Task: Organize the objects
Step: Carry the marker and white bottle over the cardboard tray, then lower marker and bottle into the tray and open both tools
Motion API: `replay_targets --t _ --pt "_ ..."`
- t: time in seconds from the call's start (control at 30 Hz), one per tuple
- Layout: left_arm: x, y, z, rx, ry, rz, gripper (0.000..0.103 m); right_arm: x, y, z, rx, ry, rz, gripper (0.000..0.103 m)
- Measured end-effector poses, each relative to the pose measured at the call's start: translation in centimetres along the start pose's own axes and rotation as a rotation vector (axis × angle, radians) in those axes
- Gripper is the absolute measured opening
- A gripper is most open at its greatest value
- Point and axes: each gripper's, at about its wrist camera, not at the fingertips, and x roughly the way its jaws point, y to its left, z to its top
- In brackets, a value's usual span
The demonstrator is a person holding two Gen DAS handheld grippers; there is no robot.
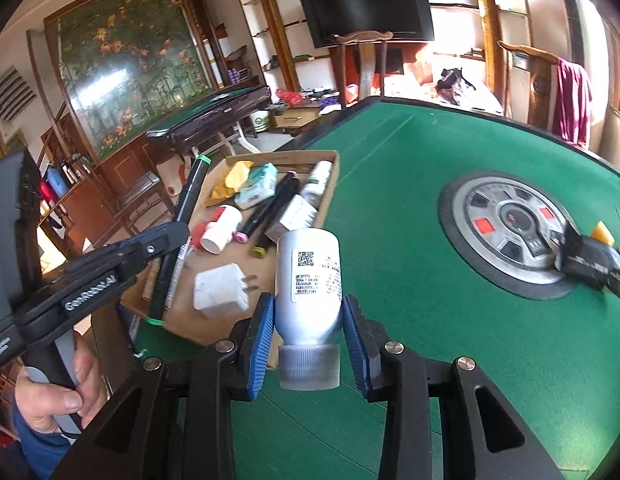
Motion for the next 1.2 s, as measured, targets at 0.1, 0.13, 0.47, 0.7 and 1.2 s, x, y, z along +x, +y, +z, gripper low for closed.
replay_targets --t 0.1,0.13,0.47,0.7,1.2 --pt "0.7 1.4 -0.2 -0.021 0.017 0.019 0.014 1.4 2.0 0.9 -0.039 0.011 0.012 0.038" --pt "0.9 1.7 -0.3 -0.027 0.022 0.025 0.014 2.0 2.5 1.1 -0.050 0.018 0.013 0.038" --pt "2.8 2.8 -1.1 -0.040 0.072 0.039 0.014 7.9 4.7 1.7 -0.085 0.100 -0.022 0.038" --pt "3.2 2.8 -1.5 -0.036 0.088 0.042 0.014 9.7 4.3 1.5 -0.086 0.128 -0.054 0.038" --pt "1.8 2.2 -0.9 -0.038 0.058 0.058 0.043 7.3 3.6 1.7 -0.064 0.047 -0.026 0.050"
